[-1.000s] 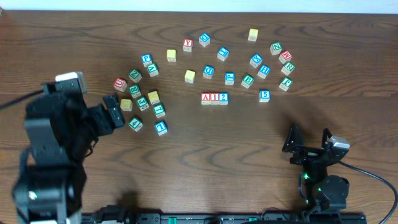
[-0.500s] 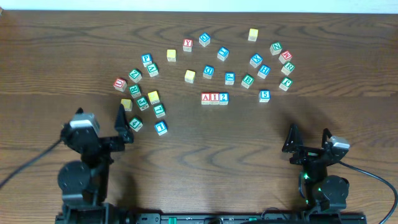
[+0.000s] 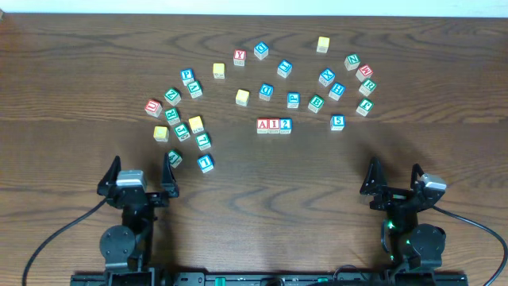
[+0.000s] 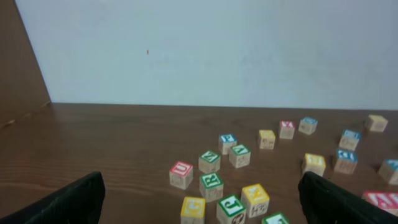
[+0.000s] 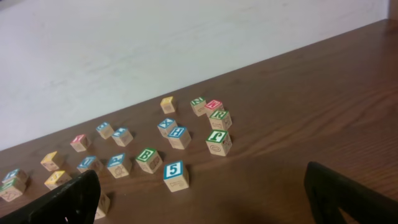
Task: Spell out AI2
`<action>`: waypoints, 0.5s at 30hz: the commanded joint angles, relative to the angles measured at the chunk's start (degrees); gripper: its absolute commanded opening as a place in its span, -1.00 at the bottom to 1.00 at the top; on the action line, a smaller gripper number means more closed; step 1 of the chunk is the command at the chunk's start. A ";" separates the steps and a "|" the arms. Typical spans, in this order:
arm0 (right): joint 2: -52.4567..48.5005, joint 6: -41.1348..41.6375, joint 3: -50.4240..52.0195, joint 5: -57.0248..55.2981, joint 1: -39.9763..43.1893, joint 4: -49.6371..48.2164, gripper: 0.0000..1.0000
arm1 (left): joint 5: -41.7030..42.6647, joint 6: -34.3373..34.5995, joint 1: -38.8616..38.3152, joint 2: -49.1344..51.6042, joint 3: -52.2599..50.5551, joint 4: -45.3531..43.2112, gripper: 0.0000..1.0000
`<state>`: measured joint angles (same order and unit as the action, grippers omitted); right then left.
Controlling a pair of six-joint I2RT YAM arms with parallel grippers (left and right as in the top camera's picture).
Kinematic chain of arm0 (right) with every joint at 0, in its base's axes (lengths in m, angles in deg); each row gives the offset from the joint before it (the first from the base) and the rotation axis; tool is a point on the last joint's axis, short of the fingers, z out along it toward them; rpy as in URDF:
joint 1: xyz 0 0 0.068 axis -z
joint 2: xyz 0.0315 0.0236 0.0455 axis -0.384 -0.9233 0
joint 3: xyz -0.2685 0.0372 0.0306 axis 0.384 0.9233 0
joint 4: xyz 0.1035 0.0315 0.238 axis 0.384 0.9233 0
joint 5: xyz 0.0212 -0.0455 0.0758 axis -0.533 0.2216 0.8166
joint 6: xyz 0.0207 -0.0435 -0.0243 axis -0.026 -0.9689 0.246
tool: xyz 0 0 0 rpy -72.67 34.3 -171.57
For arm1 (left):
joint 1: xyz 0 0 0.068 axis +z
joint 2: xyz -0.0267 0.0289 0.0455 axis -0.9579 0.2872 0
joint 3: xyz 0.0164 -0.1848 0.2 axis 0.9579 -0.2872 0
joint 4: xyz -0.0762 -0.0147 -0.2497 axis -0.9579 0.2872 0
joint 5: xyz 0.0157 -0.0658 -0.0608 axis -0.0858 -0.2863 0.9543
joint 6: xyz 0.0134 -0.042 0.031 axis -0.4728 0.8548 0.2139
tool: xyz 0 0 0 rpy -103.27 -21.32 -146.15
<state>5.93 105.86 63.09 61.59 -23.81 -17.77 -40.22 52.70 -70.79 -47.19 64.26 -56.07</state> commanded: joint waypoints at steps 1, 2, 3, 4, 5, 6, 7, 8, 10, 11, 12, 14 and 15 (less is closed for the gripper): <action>0.42 -0.66 0.15 0.13 0.39 0.15 0.99 | -0.59 -1.38 -0.09 -1.99 -1.33 0.76 0.96; 0.42 -0.66 0.15 0.13 0.39 0.13 0.98 | -0.48 -1.38 -0.09 -1.97 -1.33 1.55 0.96; 0.42 -0.68 0.15 0.13 0.39 0.15 0.99 | -0.48 -1.38 -0.07 -1.97 -1.33 2.01 0.96; 0.42 -0.66 0.15 0.13 0.39 0.15 0.98 | -0.50 -1.38 -0.07 -1.97 -1.33 2.54 0.96; 0.42 -0.66 0.15 0.13 0.39 0.15 0.99 | -0.50 -1.40 -0.07 -1.97 -1.33 3.04 0.96; 0.42 -0.68 0.15 0.13 0.39 0.15 0.98 | -0.52 -1.40 -0.07 -1.97 -1.33 3.76 0.96; 0.42 -0.68 0.15 0.13 0.39 0.15 0.99 | -0.55 -1.40 -0.07 -1.97 -1.33 4.96 0.96; 0.42 -0.66 0.15 0.13 0.39 0.15 0.99 | -0.55 -1.40 -0.07 -1.97 -1.33 6.58 0.96; 0.42 -0.66 0.15 0.13 0.39 0.15 0.99 | -0.55 -1.11 -0.09 -1.95 -1.33 9.40 0.95; 0.42 -0.68 0.15 0.13 0.39 0.15 0.98 | -0.35 -0.92 -0.09 -1.97 -1.33 9.33 0.96; 0.42 -0.66 0.15 0.13 0.39 0.13 0.99 | -0.26 -0.59 -0.09 -1.97 -1.33 9.35 0.96; 0.42 -0.68 0.15 0.13 0.39 0.15 0.99 | -0.26 0.85 -0.09 -1.97 -1.33 9.33 0.96; 0.42 -0.66 0.15 0.13 0.39 0.15 0.99 | -0.26 1.36 -0.09 -1.97 -1.33 9.31 0.96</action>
